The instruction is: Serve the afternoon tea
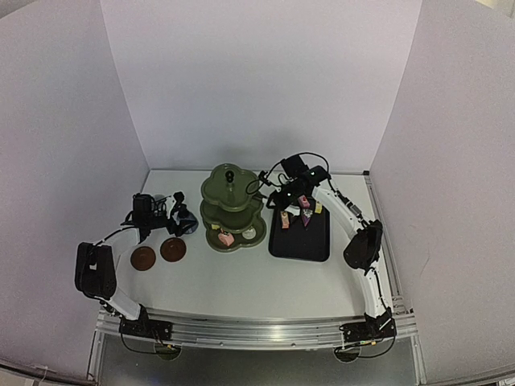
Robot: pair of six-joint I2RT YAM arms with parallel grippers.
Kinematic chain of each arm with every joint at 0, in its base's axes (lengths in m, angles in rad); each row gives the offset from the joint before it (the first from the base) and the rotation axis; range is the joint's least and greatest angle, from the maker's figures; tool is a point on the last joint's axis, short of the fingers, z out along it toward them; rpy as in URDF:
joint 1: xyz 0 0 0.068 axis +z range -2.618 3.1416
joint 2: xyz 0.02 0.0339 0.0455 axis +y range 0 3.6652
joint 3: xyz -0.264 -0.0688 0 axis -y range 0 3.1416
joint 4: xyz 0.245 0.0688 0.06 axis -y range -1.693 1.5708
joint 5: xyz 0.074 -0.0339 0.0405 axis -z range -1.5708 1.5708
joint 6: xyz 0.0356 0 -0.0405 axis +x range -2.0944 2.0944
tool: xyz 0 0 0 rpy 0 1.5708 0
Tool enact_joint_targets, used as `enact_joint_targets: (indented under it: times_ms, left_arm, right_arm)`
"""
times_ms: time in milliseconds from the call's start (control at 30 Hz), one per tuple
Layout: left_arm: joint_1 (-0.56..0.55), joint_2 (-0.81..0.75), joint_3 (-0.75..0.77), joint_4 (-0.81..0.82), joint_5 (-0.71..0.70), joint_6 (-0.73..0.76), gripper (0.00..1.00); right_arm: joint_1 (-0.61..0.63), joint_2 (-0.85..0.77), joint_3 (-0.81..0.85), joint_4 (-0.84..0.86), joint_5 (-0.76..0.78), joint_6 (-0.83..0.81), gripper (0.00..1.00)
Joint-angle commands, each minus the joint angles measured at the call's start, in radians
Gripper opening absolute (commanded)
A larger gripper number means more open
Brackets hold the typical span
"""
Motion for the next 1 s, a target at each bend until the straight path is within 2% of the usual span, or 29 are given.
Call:
enact_joint_targets:
  times_ms: [0,100,233,967]
  left_arm:
    - [-0.005,-0.021,0.010,0.041,0.004,-0.012,0.92]
    - [-0.005,-0.028,0.004,0.043,0.001,-0.012,0.93]
    - [-0.005,-0.033,0.002,0.041,-0.004,-0.012,0.93]
    - [-0.005,-0.067,-0.028,0.051,-0.020,-0.015,0.93]
  right_arm:
    - [0.007,-0.001,0.049,0.037,-0.023,0.012,0.27]
    - [0.008,-0.008,0.045,0.037,-0.023,0.016,0.33]
    - [0.009,-0.022,0.038,0.037,-0.018,0.023,0.35]
    - [0.026,-0.186,-0.129,0.044,0.041,0.095,0.36]
